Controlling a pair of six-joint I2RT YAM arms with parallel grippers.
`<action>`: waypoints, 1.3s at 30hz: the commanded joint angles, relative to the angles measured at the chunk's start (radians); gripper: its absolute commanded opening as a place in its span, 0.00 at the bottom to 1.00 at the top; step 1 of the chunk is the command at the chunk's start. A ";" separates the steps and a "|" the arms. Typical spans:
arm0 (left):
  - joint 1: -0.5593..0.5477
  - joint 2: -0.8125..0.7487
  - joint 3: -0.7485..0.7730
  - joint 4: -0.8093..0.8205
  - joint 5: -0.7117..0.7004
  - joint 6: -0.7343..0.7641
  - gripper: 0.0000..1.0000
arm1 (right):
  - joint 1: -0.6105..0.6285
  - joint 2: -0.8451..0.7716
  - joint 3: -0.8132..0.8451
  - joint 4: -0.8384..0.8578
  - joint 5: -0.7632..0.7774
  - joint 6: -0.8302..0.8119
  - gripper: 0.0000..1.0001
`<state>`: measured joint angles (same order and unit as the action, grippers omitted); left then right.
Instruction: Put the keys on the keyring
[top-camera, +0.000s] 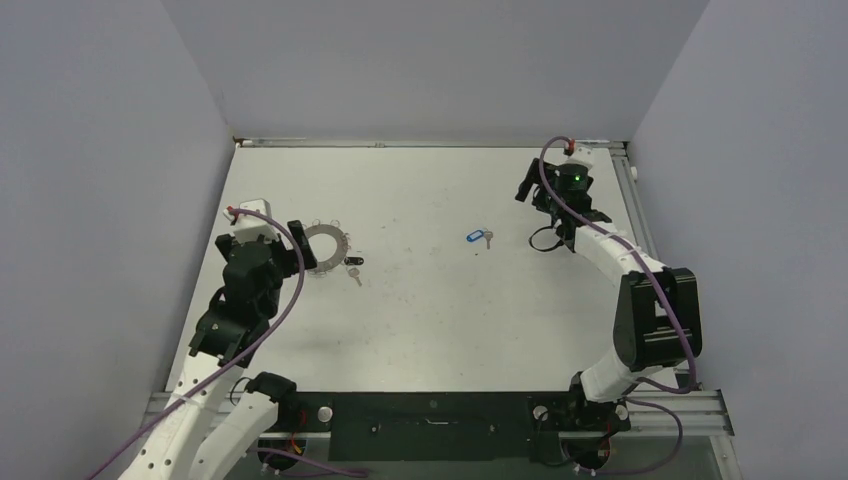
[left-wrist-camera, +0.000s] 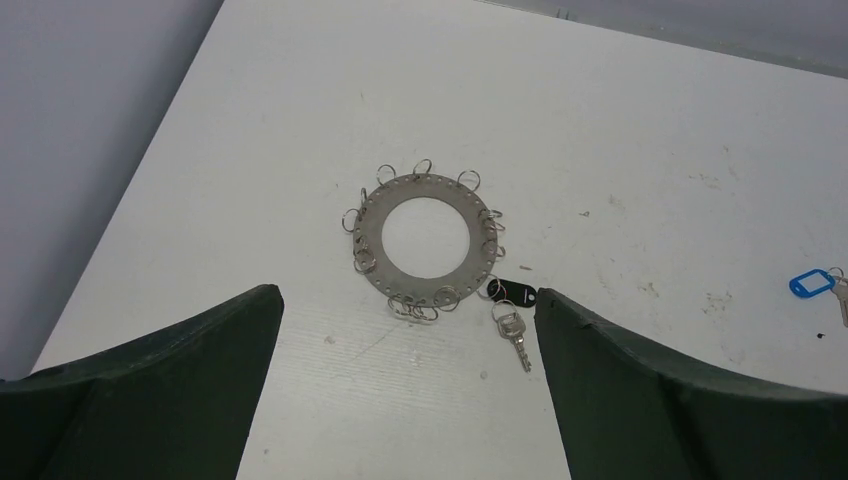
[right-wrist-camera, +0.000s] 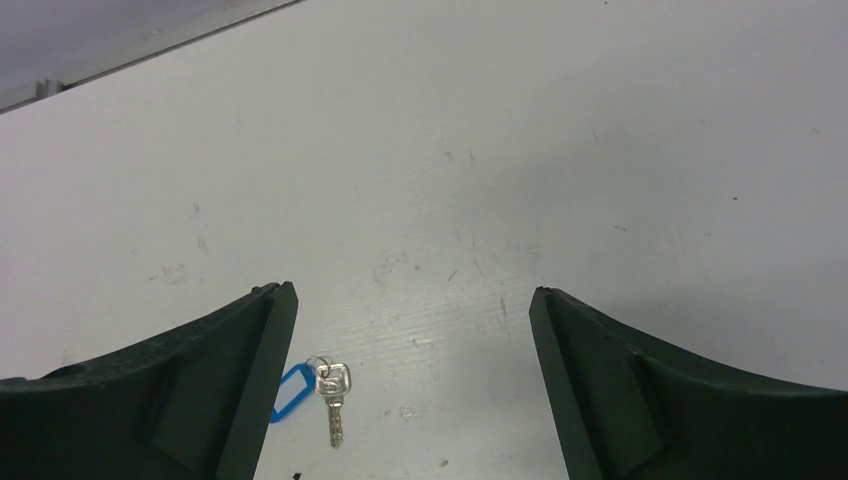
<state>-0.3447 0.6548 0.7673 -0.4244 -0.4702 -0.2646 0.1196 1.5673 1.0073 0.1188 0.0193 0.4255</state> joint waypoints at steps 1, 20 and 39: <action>0.008 -0.009 -0.010 0.041 -0.029 0.013 0.96 | 0.013 -0.001 0.091 -0.115 0.011 0.006 0.93; 0.256 0.354 0.066 -0.011 0.286 -0.227 0.99 | 0.178 -0.077 0.054 -0.268 0.132 -0.124 0.96; 0.078 0.717 0.200 0.060 0.044 -0.441 0.67 | 0.180 -0.104 0.028 -0.272 0.096 -0.111 0.95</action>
<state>-0.2306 1.3514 0.9176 -0.4061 -0.3344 -0.6468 0.2947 1.4940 1.0447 -0.1715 0.1146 0.3141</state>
